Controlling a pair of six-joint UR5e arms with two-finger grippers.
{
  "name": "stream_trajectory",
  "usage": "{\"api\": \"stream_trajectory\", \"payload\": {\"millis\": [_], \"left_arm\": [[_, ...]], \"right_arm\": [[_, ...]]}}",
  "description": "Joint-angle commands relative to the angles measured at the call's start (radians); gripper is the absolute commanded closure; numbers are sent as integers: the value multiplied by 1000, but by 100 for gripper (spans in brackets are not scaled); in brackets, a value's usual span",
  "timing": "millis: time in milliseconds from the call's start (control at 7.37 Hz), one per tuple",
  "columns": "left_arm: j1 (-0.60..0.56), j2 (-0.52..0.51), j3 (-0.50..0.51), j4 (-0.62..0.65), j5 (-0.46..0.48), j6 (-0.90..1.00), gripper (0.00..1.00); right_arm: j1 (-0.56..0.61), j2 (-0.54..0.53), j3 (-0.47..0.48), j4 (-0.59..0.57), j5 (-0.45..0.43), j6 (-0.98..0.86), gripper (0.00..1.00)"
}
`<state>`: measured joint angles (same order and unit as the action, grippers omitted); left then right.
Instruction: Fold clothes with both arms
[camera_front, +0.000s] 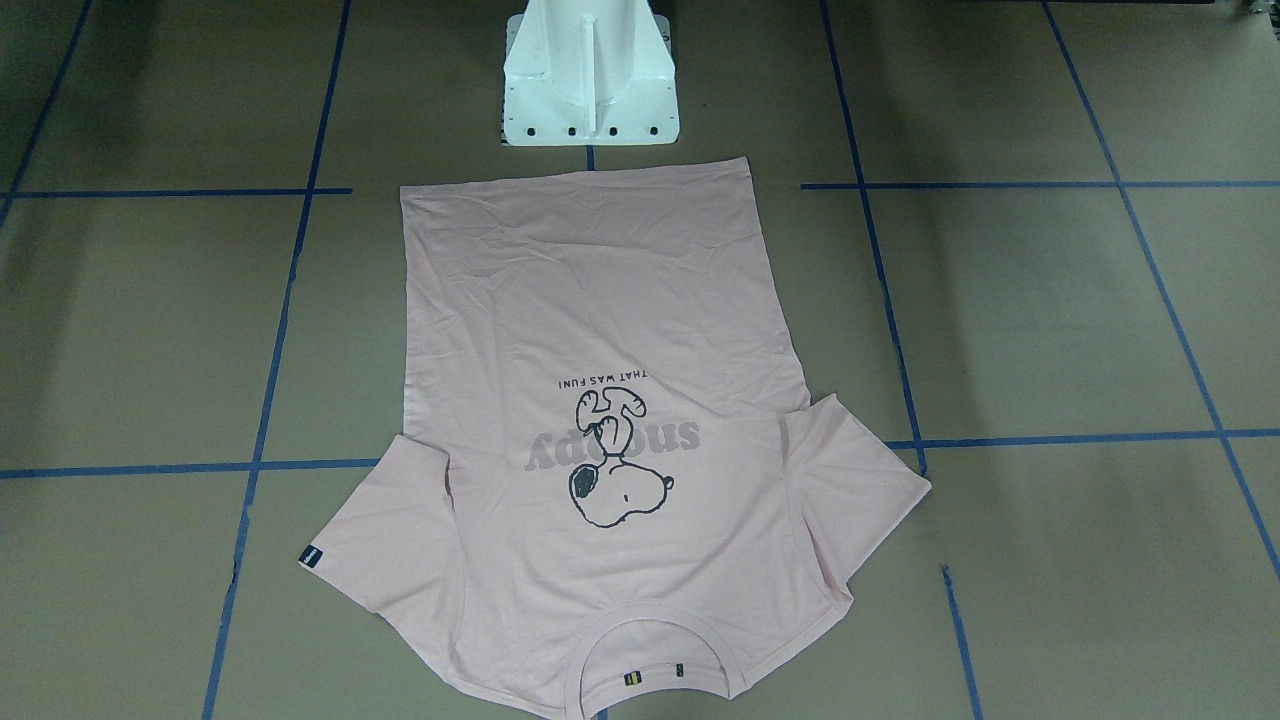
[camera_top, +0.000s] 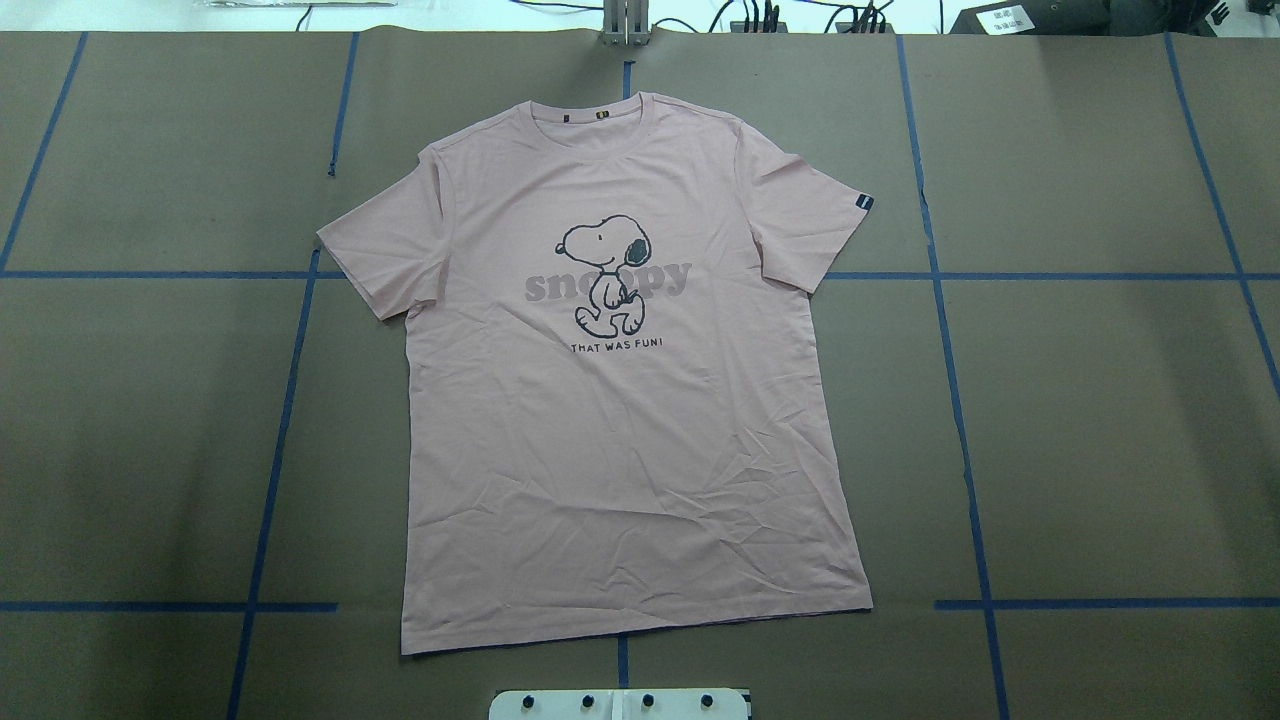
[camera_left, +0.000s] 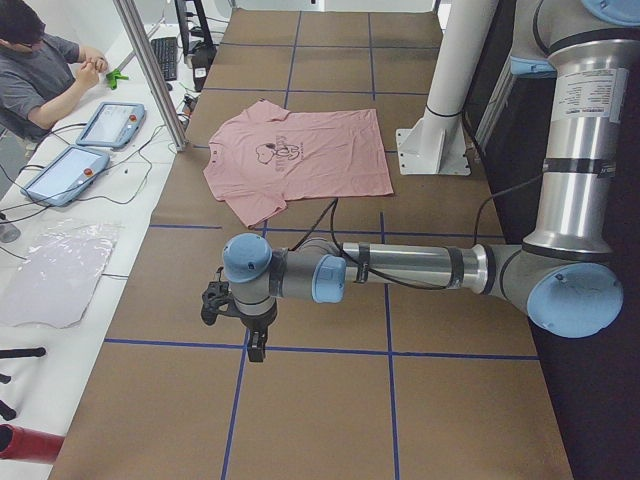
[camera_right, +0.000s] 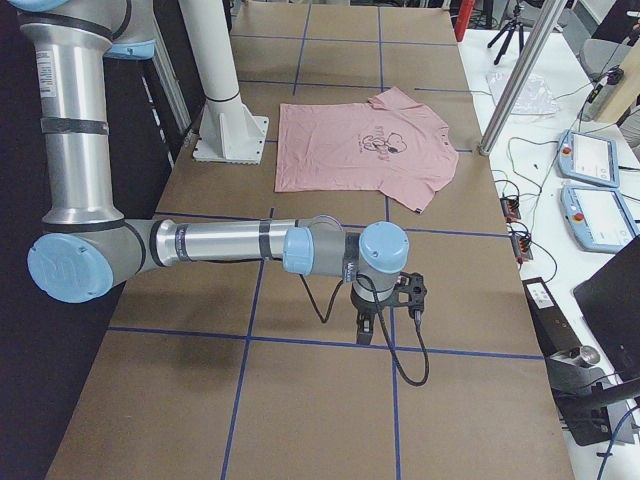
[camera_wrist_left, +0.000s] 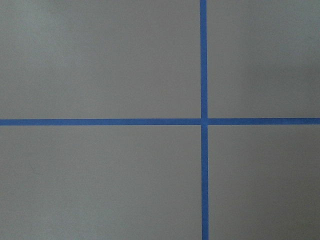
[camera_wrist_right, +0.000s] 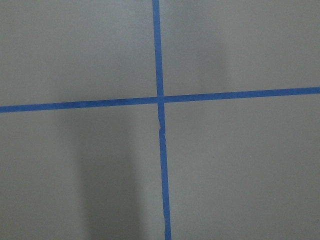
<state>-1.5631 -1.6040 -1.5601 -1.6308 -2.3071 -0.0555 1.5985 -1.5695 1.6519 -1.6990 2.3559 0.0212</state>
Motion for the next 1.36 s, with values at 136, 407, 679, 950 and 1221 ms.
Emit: {"api": "stream_trajectory", "payload": {"millis": [136,407,679,950,1221], "left_arm": [[0,-5,-12,-6,-2,0,0],[21,-121,-44,0,8,-9,0],[79,-197,-35,-96,-2,-6,0],[185,-245,-31,-264,6,-148,0],[291,-293,3,-288,5,-239,0]], "right_arm": [[0,14,8,9,3,11,0],[-26,99,10,7,8,13,0],[-185,166,-62,261,11,81,0],[-317,350,-240,462,-6,480,0],[-446,501,-380,596,-126,632,0]]}}
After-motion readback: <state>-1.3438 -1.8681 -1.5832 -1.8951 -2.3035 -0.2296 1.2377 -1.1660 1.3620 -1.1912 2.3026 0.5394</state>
